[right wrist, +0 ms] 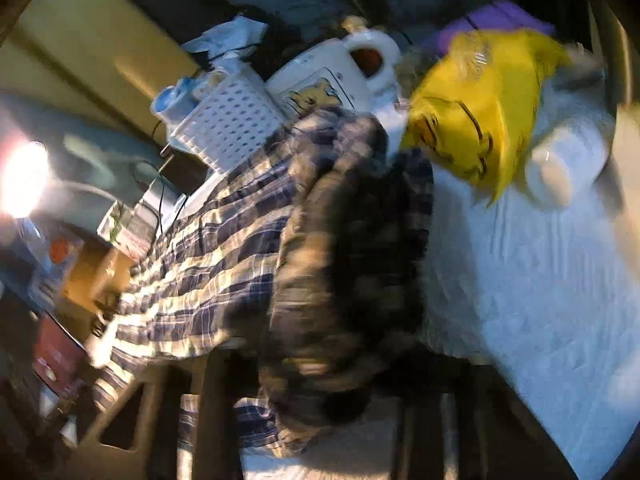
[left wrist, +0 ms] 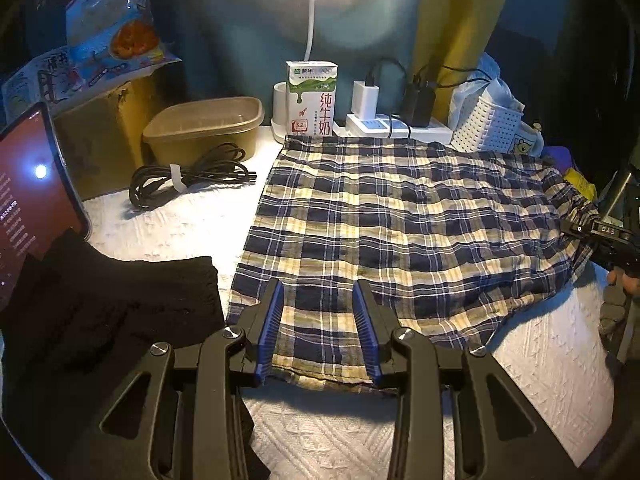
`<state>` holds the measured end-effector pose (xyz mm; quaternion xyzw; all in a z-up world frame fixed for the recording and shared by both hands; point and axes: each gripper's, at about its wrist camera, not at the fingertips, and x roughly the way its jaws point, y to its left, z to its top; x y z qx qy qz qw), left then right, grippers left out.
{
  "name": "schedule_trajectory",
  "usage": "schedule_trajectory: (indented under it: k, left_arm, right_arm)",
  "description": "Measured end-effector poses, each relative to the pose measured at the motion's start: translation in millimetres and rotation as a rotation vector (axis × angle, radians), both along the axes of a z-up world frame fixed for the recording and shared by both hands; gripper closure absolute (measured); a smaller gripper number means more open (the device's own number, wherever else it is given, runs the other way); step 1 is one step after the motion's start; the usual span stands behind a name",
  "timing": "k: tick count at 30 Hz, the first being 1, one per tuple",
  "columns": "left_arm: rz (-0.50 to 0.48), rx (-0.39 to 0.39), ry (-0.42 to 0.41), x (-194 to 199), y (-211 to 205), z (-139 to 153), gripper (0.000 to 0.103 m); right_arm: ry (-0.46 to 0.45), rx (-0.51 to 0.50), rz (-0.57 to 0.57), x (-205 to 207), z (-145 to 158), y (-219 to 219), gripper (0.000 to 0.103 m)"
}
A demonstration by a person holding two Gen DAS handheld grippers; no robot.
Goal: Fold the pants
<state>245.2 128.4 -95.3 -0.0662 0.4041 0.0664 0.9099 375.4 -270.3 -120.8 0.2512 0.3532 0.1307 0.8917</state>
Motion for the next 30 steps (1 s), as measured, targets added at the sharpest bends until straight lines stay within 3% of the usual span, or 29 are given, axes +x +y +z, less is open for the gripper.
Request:
schedule_trajectory:
  k: [2, 5, 15, 22, 30]
  left_arm:
    - [-0.002, 0.002, -0.005, -2, 1, 2, 0.068]
    - [0.006, 0.002, -0.01, -6, 4, 6, 0.068]
    - [-0.02, -0.004, -0.053, -14, 0, 19, 0.068]
    - [-0.046, -0.023, -0.06, -11, -2, 16, 0.068]
    - [-0.048, -0.02, -0.067, -9, 22, 11, 0.068]
  right_arm:
    - [-0.011, 0.022, 0.002, -3, 2, -3, 0.088]
    - [-0.051, 0.006, 0.002, -14, 13, -6, 0.091]
    - [-0.203, -0.118, -0.048, -64, 77, -29, 0.092]
    - [-0.222, -0.175, -0.106, -83, 98, -47, 0.092]
    - [-0.262, -0.237, -0.082, -86, 119, -11, 0.092]
